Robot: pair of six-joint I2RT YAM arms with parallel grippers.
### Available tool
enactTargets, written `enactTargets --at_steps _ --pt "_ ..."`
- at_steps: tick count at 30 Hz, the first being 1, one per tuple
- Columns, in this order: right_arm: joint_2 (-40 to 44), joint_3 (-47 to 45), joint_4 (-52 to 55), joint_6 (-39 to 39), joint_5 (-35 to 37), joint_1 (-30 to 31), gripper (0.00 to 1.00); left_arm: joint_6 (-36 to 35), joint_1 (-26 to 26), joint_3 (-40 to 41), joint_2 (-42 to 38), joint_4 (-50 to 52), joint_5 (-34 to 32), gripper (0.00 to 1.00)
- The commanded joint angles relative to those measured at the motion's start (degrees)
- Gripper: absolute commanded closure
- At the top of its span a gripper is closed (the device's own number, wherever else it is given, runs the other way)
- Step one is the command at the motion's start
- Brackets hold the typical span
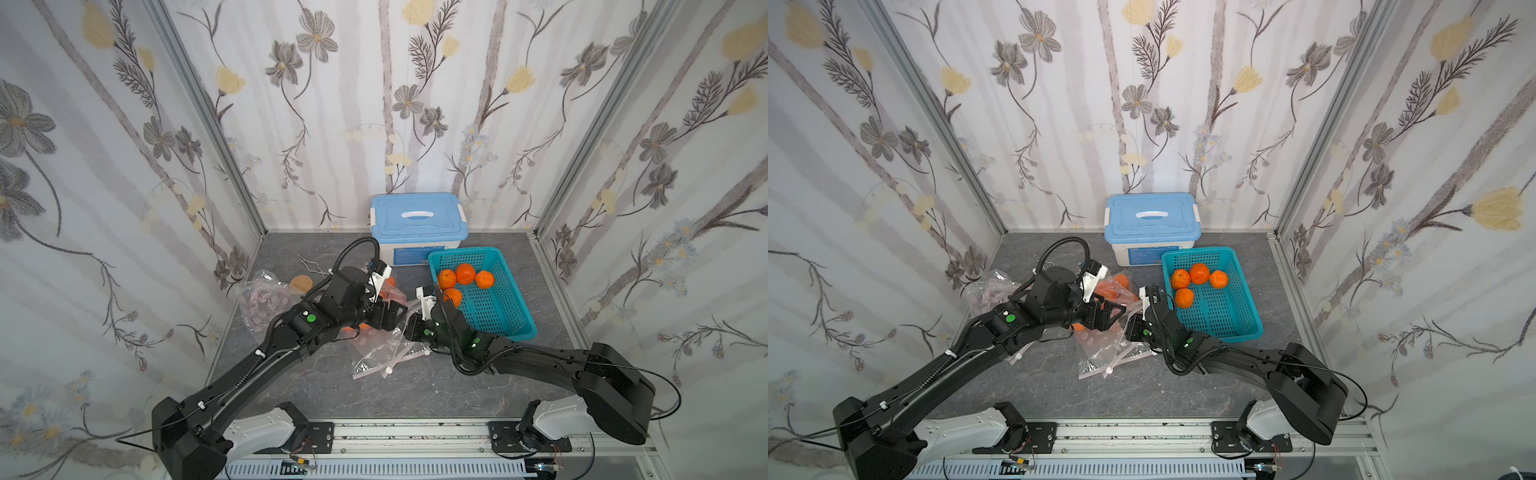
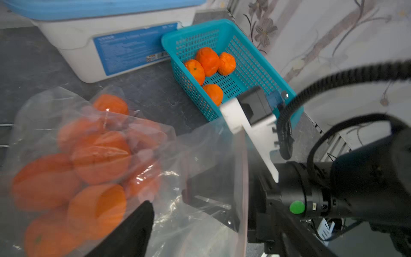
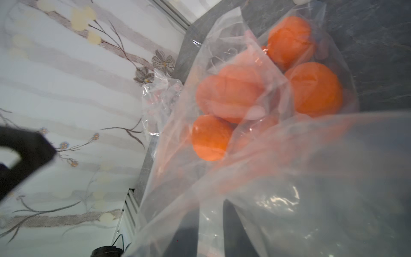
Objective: Open the zip-top bag and take out the orange
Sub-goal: Open the zipper of the food storage bag at the center of the board, then adjust the zipper food storage bag in the zipper food storage bag.
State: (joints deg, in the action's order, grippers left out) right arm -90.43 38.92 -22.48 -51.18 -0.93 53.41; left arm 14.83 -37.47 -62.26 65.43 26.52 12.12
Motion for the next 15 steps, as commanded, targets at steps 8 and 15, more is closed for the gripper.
enactTargets --at_steps 8,15 --pt "-0.65 -1.33 -7.88 8.17 -1.98 -0.67 0.78 -2.39 26.21 -4.11 16.10 0.41 3.43 0.02" --pt "-2.77 -1.55 -9.62 8.53 -5.83 -0.59 0.77 -11.07 27.13 -3.08 27.88 -14.03 9.07 0.08"
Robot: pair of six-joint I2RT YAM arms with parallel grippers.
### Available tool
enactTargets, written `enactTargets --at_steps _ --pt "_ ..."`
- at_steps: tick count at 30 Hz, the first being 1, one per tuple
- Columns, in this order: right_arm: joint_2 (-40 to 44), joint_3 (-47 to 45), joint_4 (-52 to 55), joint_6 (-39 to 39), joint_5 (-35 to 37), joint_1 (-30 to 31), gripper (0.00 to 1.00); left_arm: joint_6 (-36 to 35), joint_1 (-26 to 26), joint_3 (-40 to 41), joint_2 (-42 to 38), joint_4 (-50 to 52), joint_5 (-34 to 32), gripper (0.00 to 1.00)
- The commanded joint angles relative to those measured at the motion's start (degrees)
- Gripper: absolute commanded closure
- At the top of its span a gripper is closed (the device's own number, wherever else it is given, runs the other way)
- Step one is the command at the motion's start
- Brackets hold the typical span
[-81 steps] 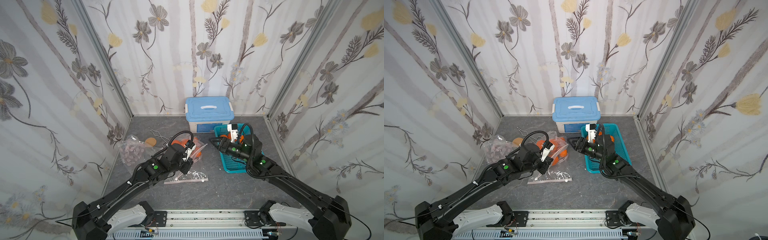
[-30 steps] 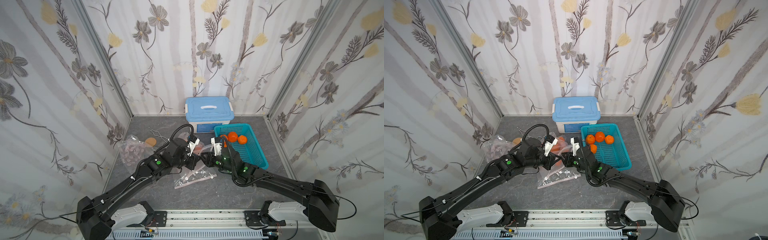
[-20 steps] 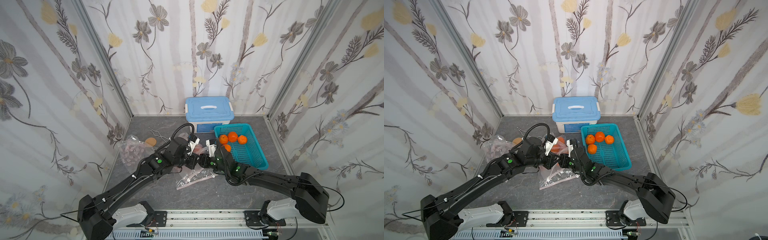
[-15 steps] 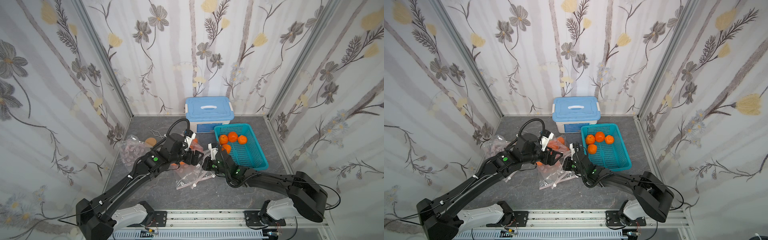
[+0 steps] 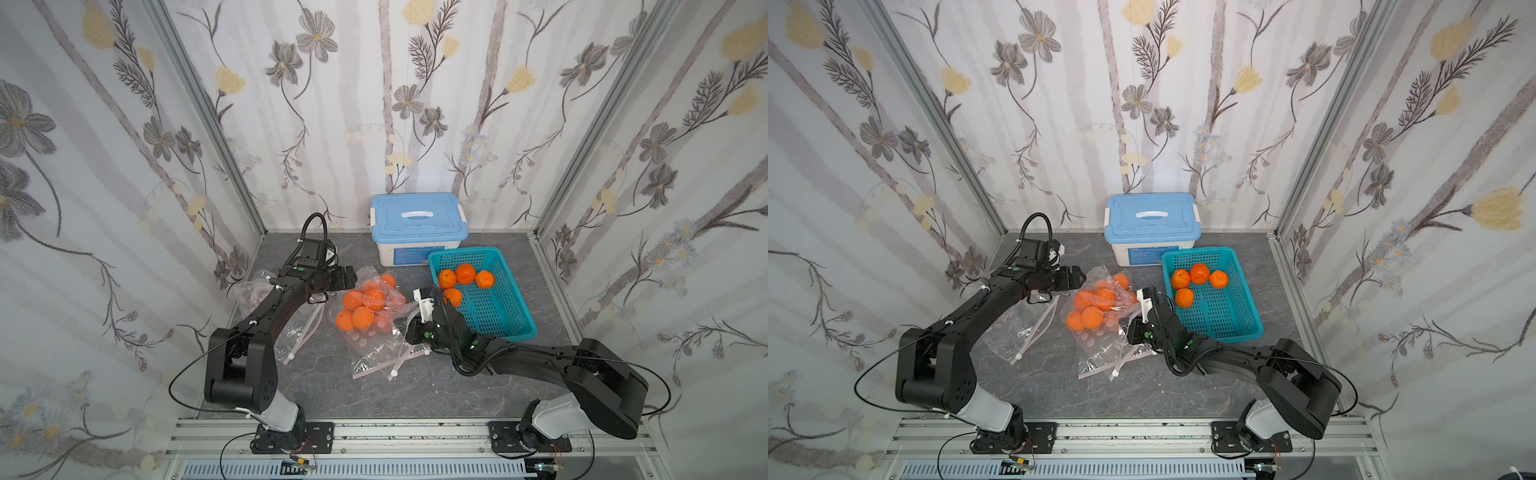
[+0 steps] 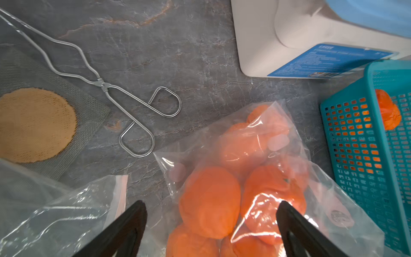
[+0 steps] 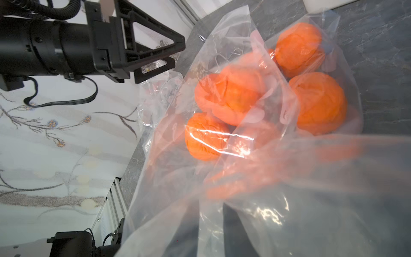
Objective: Open the zip-top bag and take out the orange
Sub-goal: Adjust the zipper food storage bag in the zipper food storage bag.
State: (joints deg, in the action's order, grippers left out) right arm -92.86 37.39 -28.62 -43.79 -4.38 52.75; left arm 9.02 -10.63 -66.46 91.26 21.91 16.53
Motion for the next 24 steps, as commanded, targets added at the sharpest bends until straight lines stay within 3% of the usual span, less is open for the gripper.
enactTargets --at_steps 1,7,16,24 --pt "-0.36 -0.10 -3.80 1.10 -2.87 0.07 0.77 -5.05 0.50 1.68 3.17 -11.62 6.54 0.09" --pt "-0.90 -1.06 -5.04 0.98 -2.64 0.16 0.77 -1.93 0.78 1.27 8.71 -16.35 15.15 0.29" --pt "-2.77 -2.27 -8.94 0.80 -2.10 0.21 0.78 1.26 0.55 2.31 4.21 -11.76 12.22 0.97" --pt "-4.36 -6.33 -16.72 3.96 -1.46 0.43 0.78 7.72 -4.34 7.22 -9.23 -7.20 7.63 1.00"
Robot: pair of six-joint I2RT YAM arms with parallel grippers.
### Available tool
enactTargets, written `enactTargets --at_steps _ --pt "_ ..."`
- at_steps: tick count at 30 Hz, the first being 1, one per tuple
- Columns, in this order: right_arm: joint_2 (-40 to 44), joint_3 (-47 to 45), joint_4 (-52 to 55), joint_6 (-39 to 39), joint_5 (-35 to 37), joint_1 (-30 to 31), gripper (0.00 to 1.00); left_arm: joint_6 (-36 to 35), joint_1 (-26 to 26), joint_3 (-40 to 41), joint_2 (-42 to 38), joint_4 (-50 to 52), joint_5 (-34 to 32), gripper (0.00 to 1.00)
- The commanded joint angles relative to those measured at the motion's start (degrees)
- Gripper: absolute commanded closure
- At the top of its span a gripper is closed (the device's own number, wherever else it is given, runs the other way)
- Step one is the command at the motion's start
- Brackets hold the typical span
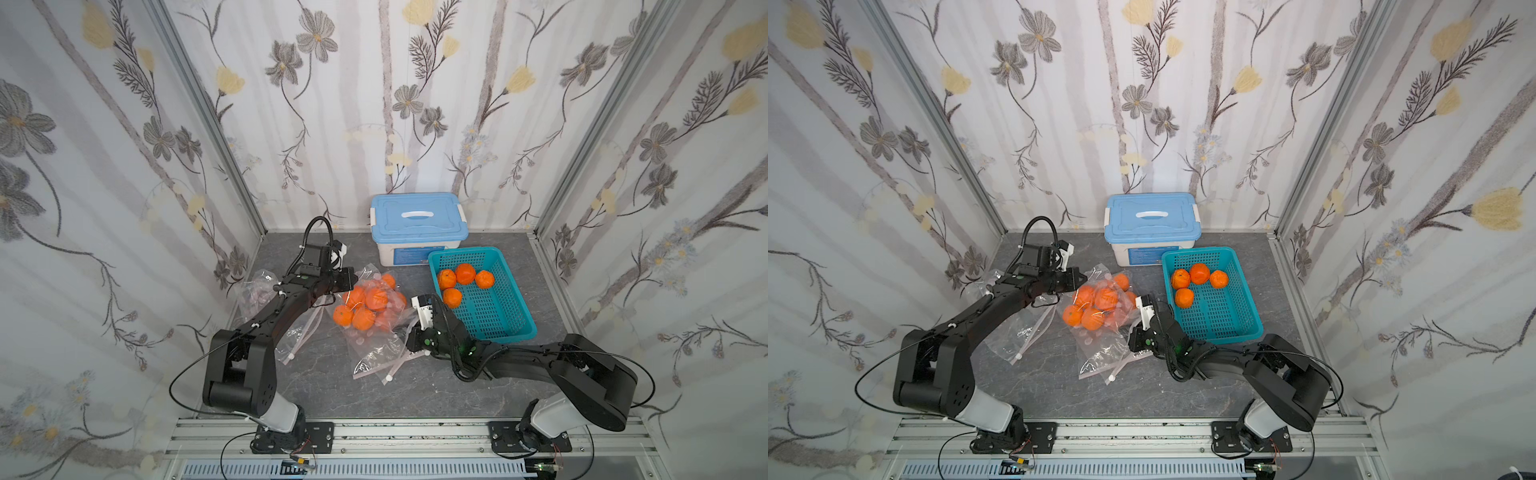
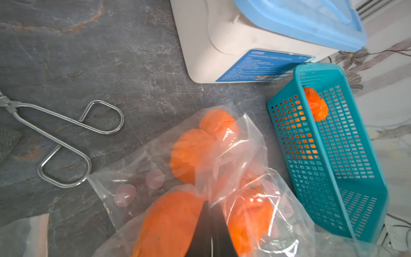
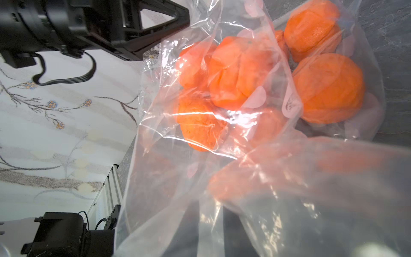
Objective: Open the zip-top bag and take out the orange
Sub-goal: Adjust the zipper food storage bag in the zipper food storage bag.
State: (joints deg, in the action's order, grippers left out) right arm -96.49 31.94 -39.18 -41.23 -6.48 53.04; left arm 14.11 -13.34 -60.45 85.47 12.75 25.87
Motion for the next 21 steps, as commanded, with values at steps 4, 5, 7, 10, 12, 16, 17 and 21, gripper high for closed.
enactTargets --at_steps 4,5,7,10,12,16,17,21 --pt "-3.54 -1.92 -9.10 0.85 0.81 0.47 0.78 4.39 -4.30 3.41 -10.26 6.38 -4.98 1.00" --pt "-4.63 -2.06 -9.84 0.58 0.86 0.65 0.78 4.98 -4.79 3.98 -11.99 7.55 -5.74 1.00" --pt "-6.49 -2.15 -11.36 0.11 1.24 1.16 0.78 6.08 -5.33 5.31 -15.24 9.11 -6.52 1.00" --pt "-9.71 -2.38 -13.82 -0.81 1.91 1.76 0.78 7.51 -6.04 7.13 -19.69 10.62 -6.45 1.00" --pt "-11.70 -2.75 -16.57 -1.35 1.82 2.11 0.76 7.99 -6.57 7.19 -22.15 12.31 -6.10 1.00" --pt "-15.08 -2.75 -19.32 -1.40 1.17 2.47 0.69 8.42 -7.40 5.79 -25.94 16.21 -4.67 1.00" --pt "-15.72 -2.74 -19.67 -1.31 0.97 2.51 0.68 8.71 -7.57 5.38 -26.57 17.02 -4.24 1.00" --pt "-17.65 -3.11 -20.73 -1.40 1.27 2.69 0.65 10.42 -8.09 5.17 -29.19 20.06 -3.41 1.00"
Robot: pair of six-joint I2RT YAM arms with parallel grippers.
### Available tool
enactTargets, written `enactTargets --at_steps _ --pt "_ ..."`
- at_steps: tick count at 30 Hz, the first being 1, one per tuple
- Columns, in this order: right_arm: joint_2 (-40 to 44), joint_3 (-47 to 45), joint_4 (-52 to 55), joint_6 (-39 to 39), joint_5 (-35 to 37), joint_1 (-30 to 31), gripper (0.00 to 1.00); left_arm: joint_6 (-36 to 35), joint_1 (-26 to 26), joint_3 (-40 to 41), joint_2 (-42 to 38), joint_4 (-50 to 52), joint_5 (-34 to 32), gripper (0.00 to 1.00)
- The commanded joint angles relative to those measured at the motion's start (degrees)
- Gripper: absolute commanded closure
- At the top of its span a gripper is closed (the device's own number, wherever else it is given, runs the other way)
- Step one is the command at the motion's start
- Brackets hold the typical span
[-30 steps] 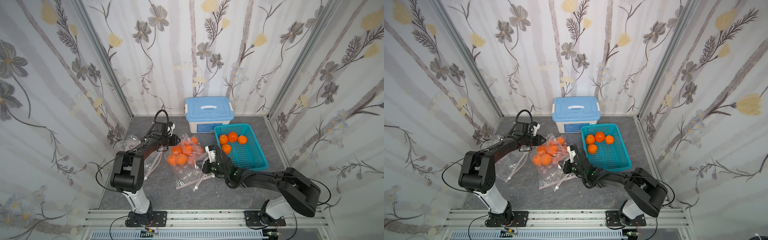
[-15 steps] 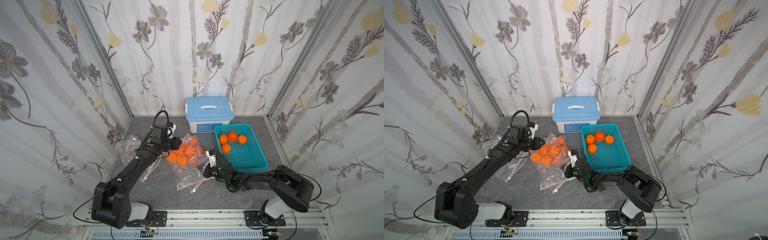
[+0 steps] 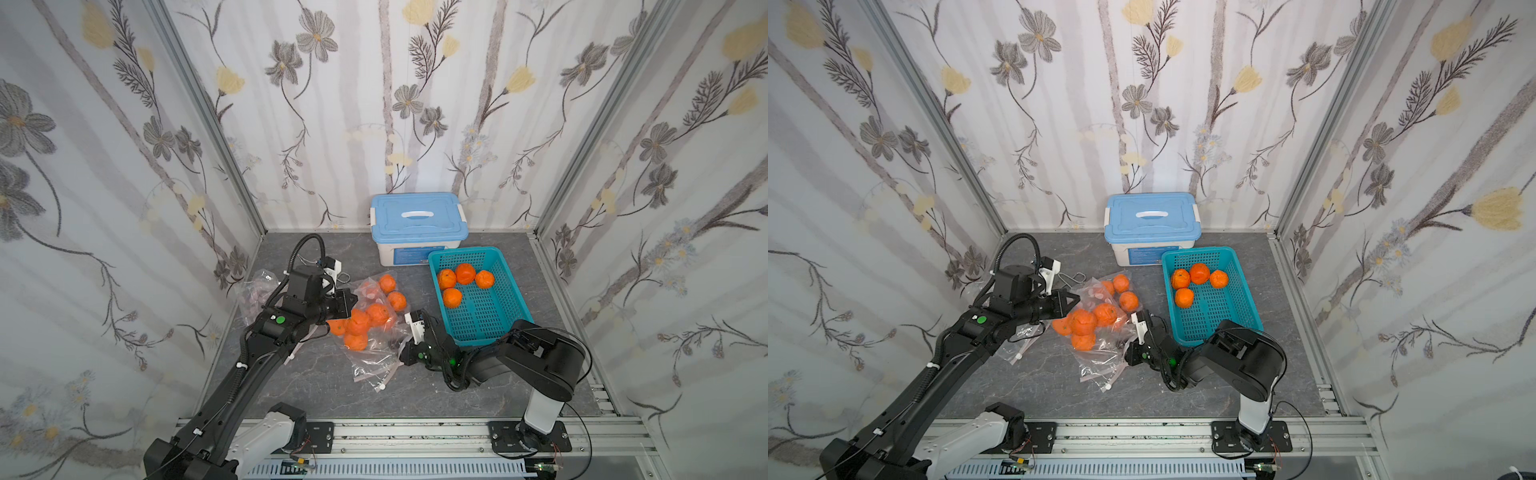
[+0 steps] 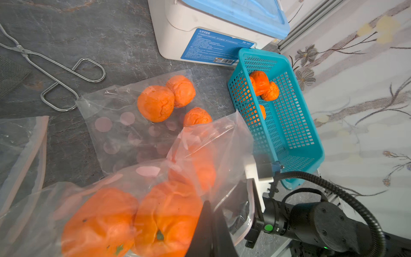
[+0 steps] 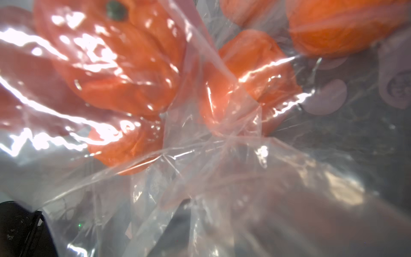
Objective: Open the zip-top bag and take out the orange
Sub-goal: Adjust the zipper food storage bag in the zipper food storage bag.
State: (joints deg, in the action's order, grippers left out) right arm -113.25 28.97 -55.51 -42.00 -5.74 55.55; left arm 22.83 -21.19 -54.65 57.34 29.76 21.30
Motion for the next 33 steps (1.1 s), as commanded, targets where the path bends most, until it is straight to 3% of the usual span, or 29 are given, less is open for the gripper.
enactTargets --at_steps 1,5,9,14,18,25,33 --pt "-1.15 -0.24 -4.50 -0.63 0.64 0.17 0.65 2.18 -0.45 -0.66 -1.59 3.90 1.28 1.00" --pt "-1.53 -1.60 -6.37 -0.43 0.40 0.18 0.61 3.64 -0.84 -0.72 -3.86 6.88 -1.50 1.00" --pt "-1.62 -2.67 -7.66 0.98 -1.28 0.48 0.51 3.31 -1.05 -1.14 -5.19 7.34 -3.81 1.00" --pt "-0.84 -4.43 -10.74 5.40 -2.26 2.29 0.42 6.21 -1.45 -2.04 -3.25 3.97 2.47 1.00" --pt "-0.96 -5.57 -13.74 8.22 -1.11 4.10 0.40 5.68 -1.88 -2.71 -4.37 4.08 2.93 1.00" --pt "-2.10 -8.40 -19.65 10.43 1.08 5.45 0.32 7.06 -1.82 -1.23 -8.80 5.95 -3.74 1.00" --pt "-2.69 -8.61 -19.98 15.54 2.30 8.17 0.26 5.17 -2.06 -0.81 -8.71 2.65 3.94 1.00"
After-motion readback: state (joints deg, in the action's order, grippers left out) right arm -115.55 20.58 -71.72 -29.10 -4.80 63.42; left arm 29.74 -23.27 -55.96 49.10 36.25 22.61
